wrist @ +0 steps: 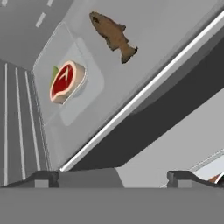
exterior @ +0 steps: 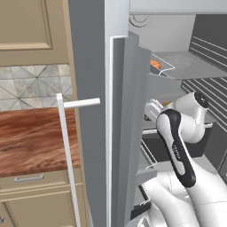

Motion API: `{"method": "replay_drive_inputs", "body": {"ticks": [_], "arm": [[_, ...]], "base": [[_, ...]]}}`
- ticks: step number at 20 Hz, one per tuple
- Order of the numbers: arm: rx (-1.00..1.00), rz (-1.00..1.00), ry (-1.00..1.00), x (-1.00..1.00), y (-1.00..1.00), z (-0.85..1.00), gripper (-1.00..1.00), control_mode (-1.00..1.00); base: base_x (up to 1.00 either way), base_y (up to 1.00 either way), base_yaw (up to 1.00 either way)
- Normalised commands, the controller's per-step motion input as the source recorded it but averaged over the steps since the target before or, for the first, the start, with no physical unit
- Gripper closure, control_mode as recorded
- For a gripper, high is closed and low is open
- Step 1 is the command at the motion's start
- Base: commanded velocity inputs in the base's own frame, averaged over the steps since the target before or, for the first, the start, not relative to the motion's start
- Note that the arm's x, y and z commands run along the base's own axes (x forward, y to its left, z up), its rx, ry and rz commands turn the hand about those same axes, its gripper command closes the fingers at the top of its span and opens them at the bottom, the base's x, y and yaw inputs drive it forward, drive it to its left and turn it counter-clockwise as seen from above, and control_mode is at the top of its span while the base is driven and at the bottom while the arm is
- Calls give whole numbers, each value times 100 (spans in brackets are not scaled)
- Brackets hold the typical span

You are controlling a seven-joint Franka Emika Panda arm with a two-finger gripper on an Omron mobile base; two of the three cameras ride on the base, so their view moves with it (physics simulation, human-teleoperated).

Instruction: Place the tupperware on the second highest shelf of the fridge. Make space for the tupperware among the existing items by rearranging them on the shelves if needed. Close the fridge door when finished.

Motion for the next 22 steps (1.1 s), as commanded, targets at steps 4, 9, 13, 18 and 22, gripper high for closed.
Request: {"method": "replay_drive_inputs", "body": {"ticks": [4,9,13,18,22], "arm": [[-55,39,-10,-100,-39,61,-100,-100],[-47,33,-9,-89,-12,56,-100,-100],[-27,15,-9,-58,0,34,-100,-100],[-7,2,-8,-39,0,2,-100,-100],[0,0,0,0,0,0,-100,-100]], "base": [[0,0,0],[0,0,0],[0,0,0],[0,0,0],[0,0,0]]}}
